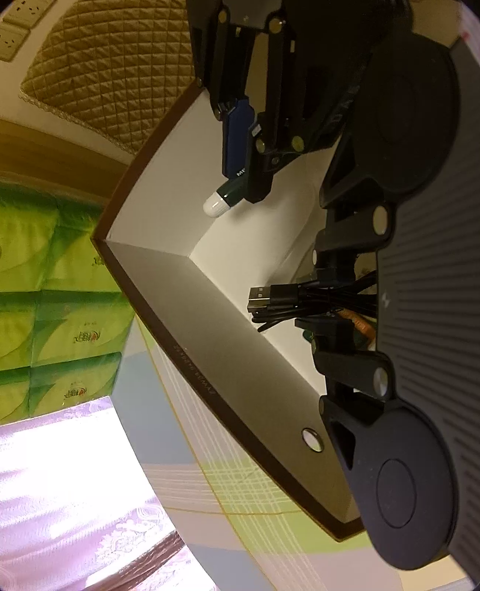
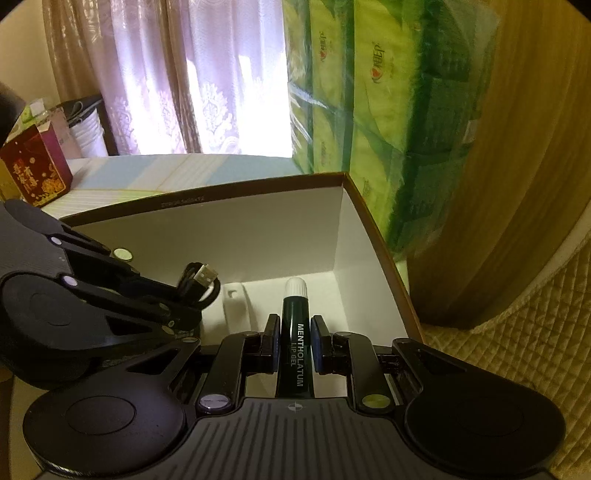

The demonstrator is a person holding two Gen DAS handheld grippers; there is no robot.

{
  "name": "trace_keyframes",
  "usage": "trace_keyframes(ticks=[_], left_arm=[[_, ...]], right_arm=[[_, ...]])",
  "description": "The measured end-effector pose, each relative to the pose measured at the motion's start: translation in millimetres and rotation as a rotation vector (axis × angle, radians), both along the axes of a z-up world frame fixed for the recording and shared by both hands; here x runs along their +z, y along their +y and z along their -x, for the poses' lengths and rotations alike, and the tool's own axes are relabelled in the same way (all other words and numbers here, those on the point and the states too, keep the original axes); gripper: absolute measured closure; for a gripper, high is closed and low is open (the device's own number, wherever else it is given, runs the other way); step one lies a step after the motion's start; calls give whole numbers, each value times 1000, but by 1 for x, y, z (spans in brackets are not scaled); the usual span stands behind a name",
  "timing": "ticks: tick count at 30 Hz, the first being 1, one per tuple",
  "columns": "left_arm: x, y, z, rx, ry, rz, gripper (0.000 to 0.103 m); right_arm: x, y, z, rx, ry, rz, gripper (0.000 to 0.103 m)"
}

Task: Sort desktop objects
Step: 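Open the right tool to drop the lip balm while the left tool releases the cable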

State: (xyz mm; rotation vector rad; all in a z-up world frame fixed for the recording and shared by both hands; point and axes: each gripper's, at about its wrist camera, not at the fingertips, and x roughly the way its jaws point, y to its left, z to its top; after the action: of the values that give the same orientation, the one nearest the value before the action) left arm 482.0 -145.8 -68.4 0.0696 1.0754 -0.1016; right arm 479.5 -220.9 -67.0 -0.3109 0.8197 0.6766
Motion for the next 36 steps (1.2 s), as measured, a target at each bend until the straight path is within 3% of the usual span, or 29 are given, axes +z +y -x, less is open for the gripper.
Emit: trace_keyframes(ticks=[6,10,11,15,18,20,21,22,26,29,36], left_arm=[[-4,1,-10,23,-15,-17,90],[-6,0,-11,22,-16,-43,79],[-6,0,-10,18,-19,-50,76],[-5,1,-6,13,-18,-58,64],[0,2,0,0,-21,-59,61],[5,3,7,-20,-38,-64,55],[7,4,10,-25,-41,-62,46],[10,5,14,-30,-44,-54,44],[23,8,31,-45,-70,-31,33],[32,9,44,-41,-88,-20,24],[52,2,77,-41,-138,-24,17]], right_arm=[[-3,2,1,23,-42,2,89],[-6,-1,3,44,-31,8,86],[-7,-1,3,43,-30,12,78],[-4,-5,10,68,-23,14,67],[4,-8,22,98,-19,12,52],[10,-11,32,109,-17,9,27],[13,-12,38,101,-34,20,21],[16,-14,43,103,-43,20,11],[28,-25,58,97,-30,-10,3],[36,-34,67,72,-28,-27,2],[54,-52,90,25,-39,-49,2]])
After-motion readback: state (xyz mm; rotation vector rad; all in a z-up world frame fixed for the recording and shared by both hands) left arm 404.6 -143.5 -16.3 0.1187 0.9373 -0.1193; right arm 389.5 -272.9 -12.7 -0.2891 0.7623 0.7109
